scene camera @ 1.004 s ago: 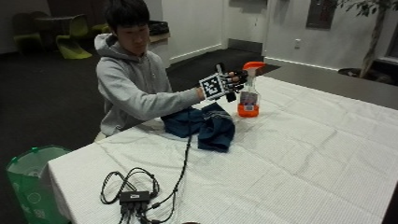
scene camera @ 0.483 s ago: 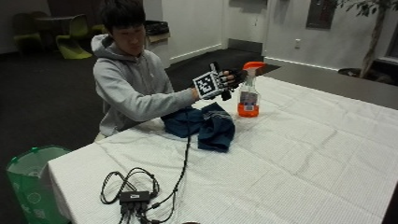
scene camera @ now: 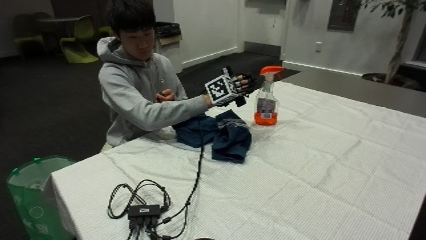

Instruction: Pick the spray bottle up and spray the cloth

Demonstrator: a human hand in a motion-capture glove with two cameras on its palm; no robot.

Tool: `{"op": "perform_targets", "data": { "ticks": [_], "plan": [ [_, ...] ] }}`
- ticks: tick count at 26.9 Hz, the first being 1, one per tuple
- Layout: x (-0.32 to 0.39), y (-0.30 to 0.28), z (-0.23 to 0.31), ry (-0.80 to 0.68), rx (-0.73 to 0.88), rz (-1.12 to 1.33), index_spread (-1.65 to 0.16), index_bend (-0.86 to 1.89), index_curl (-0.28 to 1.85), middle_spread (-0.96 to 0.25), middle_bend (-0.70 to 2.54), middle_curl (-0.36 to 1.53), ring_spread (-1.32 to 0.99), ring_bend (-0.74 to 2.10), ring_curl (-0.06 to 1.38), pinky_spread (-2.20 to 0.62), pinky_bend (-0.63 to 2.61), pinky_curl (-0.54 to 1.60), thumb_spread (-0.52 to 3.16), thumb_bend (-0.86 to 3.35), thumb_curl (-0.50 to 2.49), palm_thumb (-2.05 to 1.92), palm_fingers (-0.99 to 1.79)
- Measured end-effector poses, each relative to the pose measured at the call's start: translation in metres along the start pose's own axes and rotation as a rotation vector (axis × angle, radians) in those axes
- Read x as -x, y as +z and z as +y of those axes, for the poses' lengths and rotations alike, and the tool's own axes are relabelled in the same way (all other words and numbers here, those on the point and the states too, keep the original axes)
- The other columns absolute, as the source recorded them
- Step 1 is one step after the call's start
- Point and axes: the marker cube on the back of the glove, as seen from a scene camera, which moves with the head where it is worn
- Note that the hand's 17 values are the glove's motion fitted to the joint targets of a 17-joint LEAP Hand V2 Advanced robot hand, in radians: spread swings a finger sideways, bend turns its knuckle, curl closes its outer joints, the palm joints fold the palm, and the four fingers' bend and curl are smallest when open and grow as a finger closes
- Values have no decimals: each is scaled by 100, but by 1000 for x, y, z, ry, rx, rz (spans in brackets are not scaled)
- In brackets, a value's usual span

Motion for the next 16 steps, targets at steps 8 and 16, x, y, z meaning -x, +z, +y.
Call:
{"op": "perform_targets", "data": {
  "ticks": [8, 16],
  "plan": [
    [5, -3, 0, -20, -14, -6, -25, 13, 22, -1, 40, 37, -2, 35, 30, 14, 36, 34, 86, -3, 36, 61, 32],
    [19, -12, 14, -64, -21, 24, -25, 14, 24, -1, 38, 37, -2, 34, 30, 14, 34, 34, 87, -3, 35, 62, 34]
  ]
}}
